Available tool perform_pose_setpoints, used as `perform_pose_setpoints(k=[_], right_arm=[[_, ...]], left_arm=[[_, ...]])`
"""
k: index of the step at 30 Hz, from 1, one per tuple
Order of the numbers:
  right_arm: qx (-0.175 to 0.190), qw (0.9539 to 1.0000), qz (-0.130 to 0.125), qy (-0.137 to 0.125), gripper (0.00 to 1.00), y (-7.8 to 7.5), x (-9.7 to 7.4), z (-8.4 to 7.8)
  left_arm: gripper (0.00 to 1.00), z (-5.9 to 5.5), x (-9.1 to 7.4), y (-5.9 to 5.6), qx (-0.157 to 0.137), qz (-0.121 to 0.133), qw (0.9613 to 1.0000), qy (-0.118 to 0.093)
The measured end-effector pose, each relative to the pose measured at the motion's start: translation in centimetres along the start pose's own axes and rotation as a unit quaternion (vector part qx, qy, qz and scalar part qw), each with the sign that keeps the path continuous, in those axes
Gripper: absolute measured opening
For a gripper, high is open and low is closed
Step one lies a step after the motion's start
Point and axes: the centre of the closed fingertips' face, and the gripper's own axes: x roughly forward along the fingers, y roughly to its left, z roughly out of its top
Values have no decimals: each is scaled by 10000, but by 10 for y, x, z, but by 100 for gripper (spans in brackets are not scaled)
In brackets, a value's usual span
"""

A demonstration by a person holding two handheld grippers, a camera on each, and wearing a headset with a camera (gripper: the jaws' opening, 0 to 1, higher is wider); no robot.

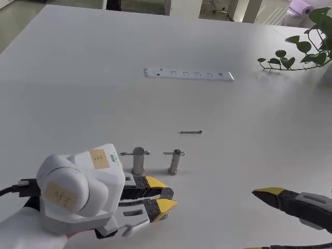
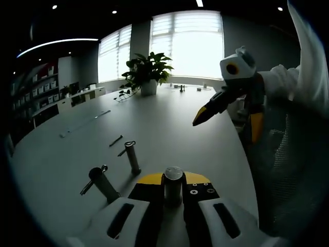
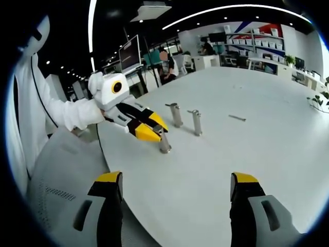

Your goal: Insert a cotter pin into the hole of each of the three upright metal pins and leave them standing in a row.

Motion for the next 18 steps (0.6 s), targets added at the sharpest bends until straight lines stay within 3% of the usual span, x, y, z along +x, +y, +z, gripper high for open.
perform_pose_setpoints(k=[10,11,13,18], right_arm=[[24,10000,38,11,84,2,1,-1],[23,10000,40,11,84,2,1,-1],[35,10000,34,0,84,2,1,-1],[25,10000,36,8,84,2,1,-1]], left_arm=[[11,1,1,0,82,-55,9998,-145],[12,2,1,-1,-112,-59,9998,-174],[15,6,1,-1,-170,-116,9994,-281],[28,-3,1,-12,-263,-410,9988,-64]])
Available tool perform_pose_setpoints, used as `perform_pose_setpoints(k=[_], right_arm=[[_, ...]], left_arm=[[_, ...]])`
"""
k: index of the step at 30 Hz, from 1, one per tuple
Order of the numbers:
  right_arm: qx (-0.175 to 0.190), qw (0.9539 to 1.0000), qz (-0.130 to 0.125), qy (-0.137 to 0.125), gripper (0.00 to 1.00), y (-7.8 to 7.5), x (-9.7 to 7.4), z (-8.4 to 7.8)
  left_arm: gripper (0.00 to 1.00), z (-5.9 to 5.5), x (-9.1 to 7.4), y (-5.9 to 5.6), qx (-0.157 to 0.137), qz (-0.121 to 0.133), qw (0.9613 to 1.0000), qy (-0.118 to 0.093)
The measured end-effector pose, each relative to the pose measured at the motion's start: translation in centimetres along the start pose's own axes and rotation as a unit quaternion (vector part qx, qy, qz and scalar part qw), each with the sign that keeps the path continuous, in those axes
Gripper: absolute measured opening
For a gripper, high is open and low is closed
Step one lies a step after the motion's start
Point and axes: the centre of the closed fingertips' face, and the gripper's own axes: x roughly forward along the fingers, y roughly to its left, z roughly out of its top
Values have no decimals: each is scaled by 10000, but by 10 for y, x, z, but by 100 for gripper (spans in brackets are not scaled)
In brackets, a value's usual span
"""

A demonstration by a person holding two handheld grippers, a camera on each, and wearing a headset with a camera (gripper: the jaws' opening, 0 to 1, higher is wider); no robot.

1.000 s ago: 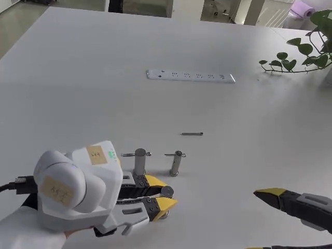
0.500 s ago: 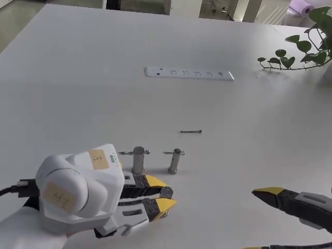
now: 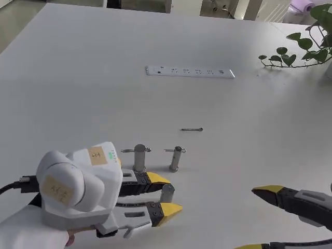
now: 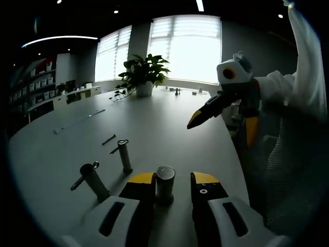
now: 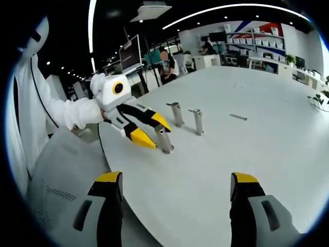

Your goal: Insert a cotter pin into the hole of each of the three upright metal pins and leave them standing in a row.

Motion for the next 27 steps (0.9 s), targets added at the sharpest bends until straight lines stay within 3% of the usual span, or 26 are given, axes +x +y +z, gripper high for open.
perform_pose_setpoints(k=[12,15,17,21,27], right_arm=[[6,10000,-2,-16,84,0,-1,1],[-9,10000,7,-8,84,0,0,1],[-20,10000,7,-14,84,-1,-1,2],[-29,10000,-5,-20,84,-2,-2,3],[-80,10000,-13,11,84,-4,-3,4]], left_arm=[[72,1,-8,-24,-132,-361,9992,-85],[87,-5,-9,-28,-163,-441,9989,56],[89,-8,-10,-30,-285,-478,9984,89],[99,-6,-14,-33,-423,-462,9980,-38],[99,4,-20,-42,-554,-469,9969,-287]])
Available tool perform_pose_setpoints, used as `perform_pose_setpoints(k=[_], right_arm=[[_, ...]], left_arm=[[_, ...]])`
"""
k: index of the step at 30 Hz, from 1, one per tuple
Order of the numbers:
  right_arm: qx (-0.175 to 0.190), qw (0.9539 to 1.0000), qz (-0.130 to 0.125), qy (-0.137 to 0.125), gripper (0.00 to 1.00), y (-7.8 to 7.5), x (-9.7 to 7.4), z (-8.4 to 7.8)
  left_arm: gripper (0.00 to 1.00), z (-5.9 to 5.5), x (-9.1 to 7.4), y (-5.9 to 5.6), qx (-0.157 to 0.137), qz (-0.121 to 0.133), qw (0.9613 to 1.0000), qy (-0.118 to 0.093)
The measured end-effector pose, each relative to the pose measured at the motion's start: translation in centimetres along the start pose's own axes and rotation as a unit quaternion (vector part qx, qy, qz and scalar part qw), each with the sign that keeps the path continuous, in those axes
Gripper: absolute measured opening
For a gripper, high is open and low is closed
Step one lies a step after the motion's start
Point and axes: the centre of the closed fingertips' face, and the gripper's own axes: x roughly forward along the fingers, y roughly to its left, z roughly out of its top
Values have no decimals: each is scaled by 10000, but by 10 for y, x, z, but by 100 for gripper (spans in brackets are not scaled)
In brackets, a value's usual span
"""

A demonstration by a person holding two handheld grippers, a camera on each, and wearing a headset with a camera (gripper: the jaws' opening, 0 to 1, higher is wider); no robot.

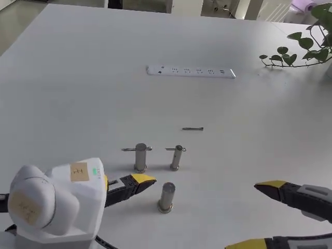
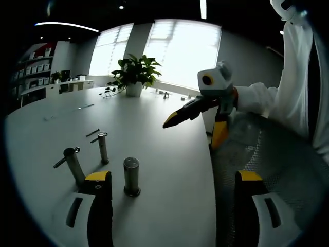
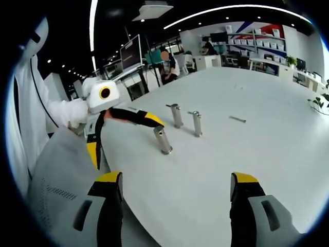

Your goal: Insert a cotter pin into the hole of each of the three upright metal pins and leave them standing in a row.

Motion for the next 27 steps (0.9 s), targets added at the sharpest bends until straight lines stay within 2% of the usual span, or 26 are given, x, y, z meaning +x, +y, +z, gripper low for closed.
perform_pose_setpoints(k=[6,8,18,27], right_arm=[[-109,9999,-32,21,84,-6,-1,5],[-159,9999,-33,25,84,-8,-2,9],[-618,9977,-91,252,84,-32,-4,26],[-963,9939,-26,540,84,-48,7,36]], left_arm=[[99,-8,-2,4,-118,175,9998,35],[99,-8,-3,7,-155,273,9995,-1],[99,-2,-7,13,-318,449,9984,-164],[99,-4,-9,15,-521,551,9969,-197]])
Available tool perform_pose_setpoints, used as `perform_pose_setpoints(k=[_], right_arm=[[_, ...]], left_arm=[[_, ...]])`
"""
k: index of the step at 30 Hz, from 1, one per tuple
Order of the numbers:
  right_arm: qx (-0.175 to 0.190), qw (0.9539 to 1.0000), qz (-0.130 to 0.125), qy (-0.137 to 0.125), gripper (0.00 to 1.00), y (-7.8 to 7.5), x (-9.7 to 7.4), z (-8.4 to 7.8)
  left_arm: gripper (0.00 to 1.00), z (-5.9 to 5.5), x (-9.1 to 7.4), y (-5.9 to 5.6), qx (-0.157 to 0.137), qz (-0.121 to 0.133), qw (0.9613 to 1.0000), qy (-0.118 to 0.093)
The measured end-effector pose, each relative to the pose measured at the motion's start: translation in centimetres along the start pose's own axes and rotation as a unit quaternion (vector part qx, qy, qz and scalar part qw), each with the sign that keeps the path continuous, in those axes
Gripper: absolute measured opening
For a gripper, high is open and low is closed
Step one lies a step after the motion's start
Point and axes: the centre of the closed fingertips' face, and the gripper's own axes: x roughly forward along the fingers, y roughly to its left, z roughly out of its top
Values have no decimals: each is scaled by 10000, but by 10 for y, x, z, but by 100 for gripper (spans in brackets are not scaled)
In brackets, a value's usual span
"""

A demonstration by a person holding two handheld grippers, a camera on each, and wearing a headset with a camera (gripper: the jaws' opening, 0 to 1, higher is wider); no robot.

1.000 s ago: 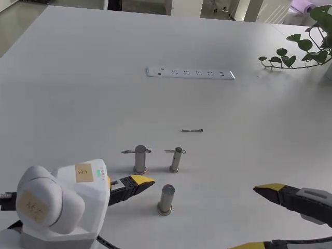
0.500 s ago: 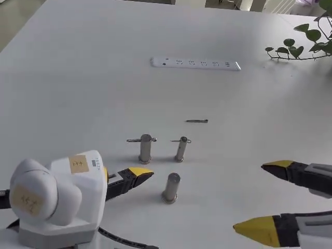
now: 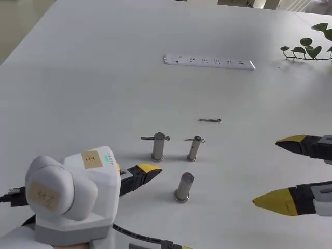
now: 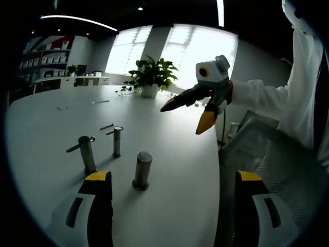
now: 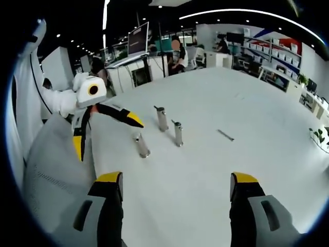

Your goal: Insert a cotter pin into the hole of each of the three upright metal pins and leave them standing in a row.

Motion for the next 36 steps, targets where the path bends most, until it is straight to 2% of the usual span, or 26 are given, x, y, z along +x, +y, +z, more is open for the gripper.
perform_pose_setpoints(k=[3,7,11,17,19,24,30,36], right_arm=[[-68,10000,46,26,83,-6,3,5],[-289,9993,86,220,83,-16,6,8],[-481,9980,162,368,76,-25,7,13],[-769,9948,215,638,76,-41,15,19],[-963,9919,216,803,76,-46,18,19],[-996,9910,289,848,76,-54,26,25],[-1134,9866,411,1100,75,-68,39,23],[-1283,9824,411,1293,72,-83,51,26]], left_arm=[[99,0,-1,2,-92,26,9999,-34],[99,1,-3,4,-156,76,9998,-73],[99,2,-5,6,-162,119,9997,-99],[99,3,-10,9,-157,230,9995,-119],[99,4,-12,11,-176,277,9994,-140],[99,6,-14,12,-191,316,9992,-177],[99,4,-15,13,-152,303,9994,-90],[99,2,-14,13,-84,250,9997,-7]])
